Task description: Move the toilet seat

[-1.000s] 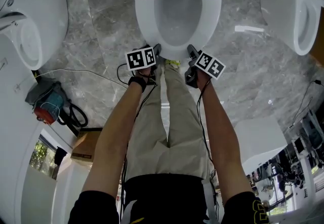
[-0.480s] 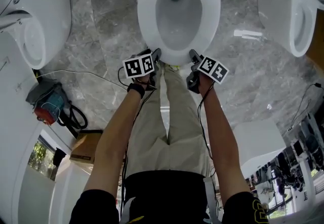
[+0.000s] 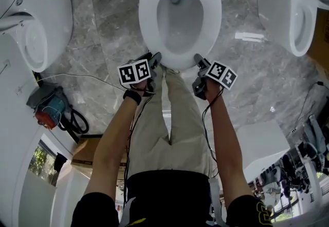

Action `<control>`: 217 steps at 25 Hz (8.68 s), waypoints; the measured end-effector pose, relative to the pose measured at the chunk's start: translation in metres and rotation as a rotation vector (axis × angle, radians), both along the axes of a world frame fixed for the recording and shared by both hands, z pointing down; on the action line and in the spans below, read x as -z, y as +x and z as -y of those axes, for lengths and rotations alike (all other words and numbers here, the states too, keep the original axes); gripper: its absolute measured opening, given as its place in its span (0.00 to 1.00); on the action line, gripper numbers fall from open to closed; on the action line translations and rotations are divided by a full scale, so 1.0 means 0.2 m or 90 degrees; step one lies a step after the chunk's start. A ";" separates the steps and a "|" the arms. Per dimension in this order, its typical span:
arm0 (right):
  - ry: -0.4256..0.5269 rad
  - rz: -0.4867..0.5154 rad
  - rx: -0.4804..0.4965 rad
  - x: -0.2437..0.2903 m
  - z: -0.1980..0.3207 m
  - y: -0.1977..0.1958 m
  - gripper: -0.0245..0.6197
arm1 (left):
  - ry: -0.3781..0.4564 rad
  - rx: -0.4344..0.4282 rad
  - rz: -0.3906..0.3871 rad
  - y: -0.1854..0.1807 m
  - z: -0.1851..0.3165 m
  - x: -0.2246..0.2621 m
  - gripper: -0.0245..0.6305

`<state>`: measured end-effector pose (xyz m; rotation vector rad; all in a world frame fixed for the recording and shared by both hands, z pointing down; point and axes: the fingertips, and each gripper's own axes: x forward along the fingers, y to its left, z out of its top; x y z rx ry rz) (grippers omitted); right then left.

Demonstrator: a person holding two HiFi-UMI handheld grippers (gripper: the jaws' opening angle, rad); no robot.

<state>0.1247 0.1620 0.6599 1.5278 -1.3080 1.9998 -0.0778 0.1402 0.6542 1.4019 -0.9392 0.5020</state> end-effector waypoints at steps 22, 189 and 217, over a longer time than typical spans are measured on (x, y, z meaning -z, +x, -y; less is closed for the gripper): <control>0.081 0.055 -0.011 0.32 0.10 0.00 0.35 | 0.020 0.031 -0.102 -0.01 0.11 0.30 0.33; 0.455 0.095 0.087 2.53 0.75 -0.25 0.11 | 0.309 0.056 -0.224 -0.04 0.74 2.36 0.15; 0.704 -0.184 0.212 3.27 0.87 -0.26 0.08 | 0.613 -0.064 -0.066 -0.03 0.98 3.17 0.11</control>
